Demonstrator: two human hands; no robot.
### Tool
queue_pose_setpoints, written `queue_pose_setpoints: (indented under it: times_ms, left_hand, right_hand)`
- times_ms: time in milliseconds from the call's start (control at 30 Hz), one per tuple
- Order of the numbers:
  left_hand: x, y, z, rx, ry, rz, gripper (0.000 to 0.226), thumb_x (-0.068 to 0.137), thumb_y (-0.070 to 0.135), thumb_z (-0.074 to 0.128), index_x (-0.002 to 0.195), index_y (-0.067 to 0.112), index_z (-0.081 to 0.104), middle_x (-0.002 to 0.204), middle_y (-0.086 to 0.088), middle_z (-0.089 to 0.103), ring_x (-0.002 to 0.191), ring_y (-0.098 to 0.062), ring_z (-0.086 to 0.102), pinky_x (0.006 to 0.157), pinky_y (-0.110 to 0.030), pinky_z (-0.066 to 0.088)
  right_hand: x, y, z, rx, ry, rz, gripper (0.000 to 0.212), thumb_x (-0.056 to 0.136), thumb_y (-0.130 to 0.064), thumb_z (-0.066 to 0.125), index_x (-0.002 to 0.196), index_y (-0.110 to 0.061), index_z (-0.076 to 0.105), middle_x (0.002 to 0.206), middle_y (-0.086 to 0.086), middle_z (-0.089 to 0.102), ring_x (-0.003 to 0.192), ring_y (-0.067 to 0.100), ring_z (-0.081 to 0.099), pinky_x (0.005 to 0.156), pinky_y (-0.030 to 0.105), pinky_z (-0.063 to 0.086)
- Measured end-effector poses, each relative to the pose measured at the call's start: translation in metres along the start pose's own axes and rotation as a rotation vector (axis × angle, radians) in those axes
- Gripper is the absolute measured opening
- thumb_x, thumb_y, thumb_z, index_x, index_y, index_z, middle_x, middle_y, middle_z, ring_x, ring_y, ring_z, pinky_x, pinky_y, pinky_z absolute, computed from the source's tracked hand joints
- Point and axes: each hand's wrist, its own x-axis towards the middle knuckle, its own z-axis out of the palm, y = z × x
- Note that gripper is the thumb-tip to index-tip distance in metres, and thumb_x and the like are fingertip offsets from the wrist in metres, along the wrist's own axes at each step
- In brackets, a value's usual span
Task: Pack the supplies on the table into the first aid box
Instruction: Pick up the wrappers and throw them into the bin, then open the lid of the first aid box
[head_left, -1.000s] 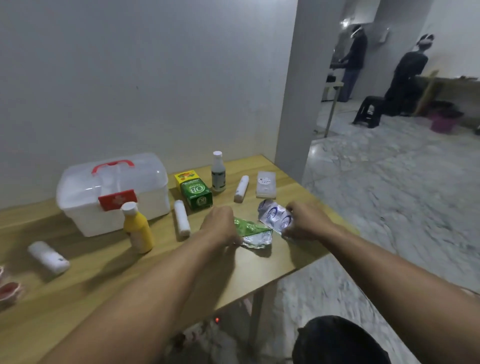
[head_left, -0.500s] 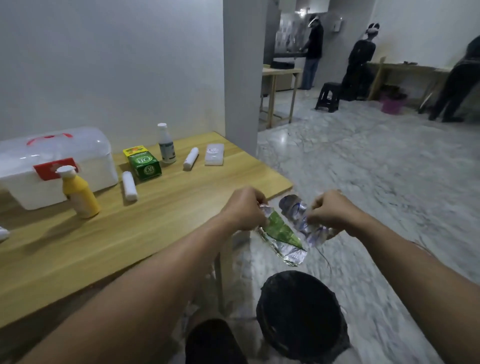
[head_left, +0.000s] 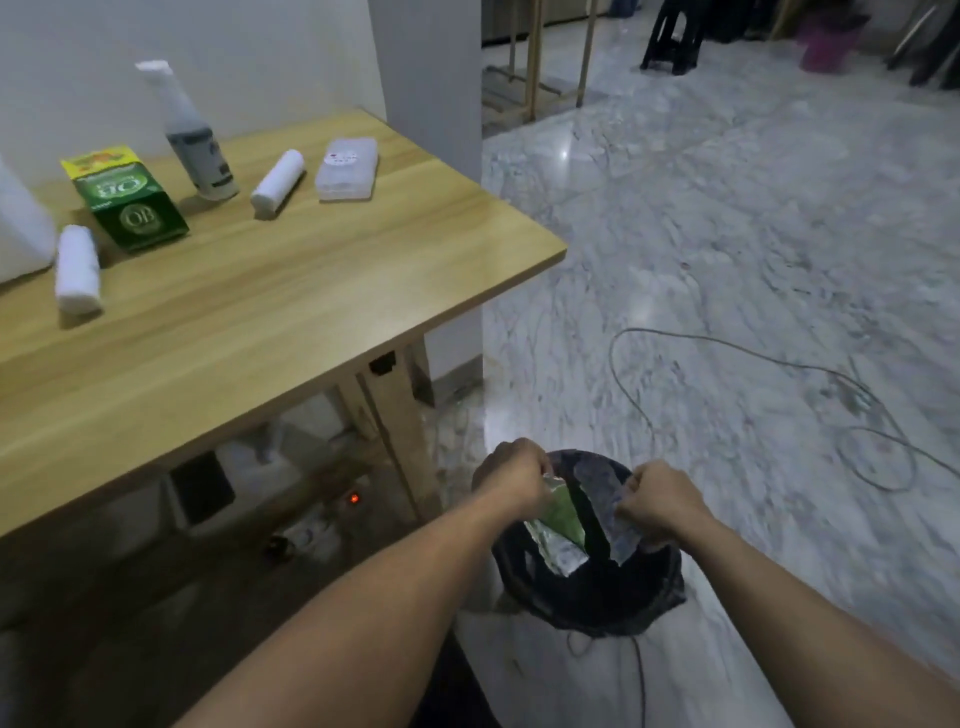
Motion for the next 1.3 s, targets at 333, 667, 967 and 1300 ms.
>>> queue_pose_setpoints:
  times_ms: [333, 667, 967, 1300]
  left_hand:
    - [0.032, 0.002, 0.016, 0.075, -0.03, -0.044, 0.035, 0.08, 0.018, 0.068, 0.115, 0.02, 0.061, 0.112, -0.003, 0.065, 0.098, -0.026, 0.062, 0.081, -0.035, 0.053]
    - [0.001, 0.04, -0.096, 0.156, -0.128, 0.138, 0.041, 0.076, 0.032, 0.077, 0.109, 0.01, 0.064, 0.111, -0.008, 0.066, 0.099, -0.026, 0.062, 0.089, -0.038, 0.053]
    - [-0.095, 0.056, -0.236, 0.029, -0.138, 0.212, 0.05, 0.077, 0.03, 0.079, 0.119, 0.007, 0.065, 0.11, -0.007, 0.071, 0.089, -0.014, 0.069, 0.081, -0.03, 0.059]
    - [-0.191, -0.049, -0.383, 0.089, 0.313, 0.097, 0.044, 0.074, 0.032, 0.08, 0.109, 0.007, 0.069, 0.109, -0.011, 0.072, 0.09, -0.022, 0.068, 0.084, -0.036, 0.055]
  right_hand:
    - [0.022, 0.014, 0.012, -0.107, 0.011, 0.006, 0.021, 0.076, -0.026, 0.069, 0.094, -0.018, 0.063, 0.099, 0.009, 0.067, 0.085, 0.027, 0.062, 0.071, 0.034, 0.053]
    - [-0.003, -0.077, -0.078, -0.035, 0.009, -0.238, 0.027, 0.075, -0.023, 0.076, 0.098, -0.013, 0.067, 0.09, 0.011, 0.072, 0.078, 0.025, 0.071, 0.071, 0.043, 0.061]
    - [-0.093, -0.216, -0.156, -0.205, -0.059, -0.542, 0.031, 0.081, -0.01, 0.075, 0.11, -0.011, 0.064, 0.094, 0.011, 0.073, 0.082, 0.02, 0.07, 0.07, 0.035, 0.061]
    - [-0.175, -0.386, -0.109, -0.231, -0.026, -0.904, 0.026, 0.078, -0.015, 0.077, 0.101, -0.011, 0.068, 0.089, 0.008, 0.074, 0.067, 0.017, 0.067, 0.067, 0.04, 0.062]
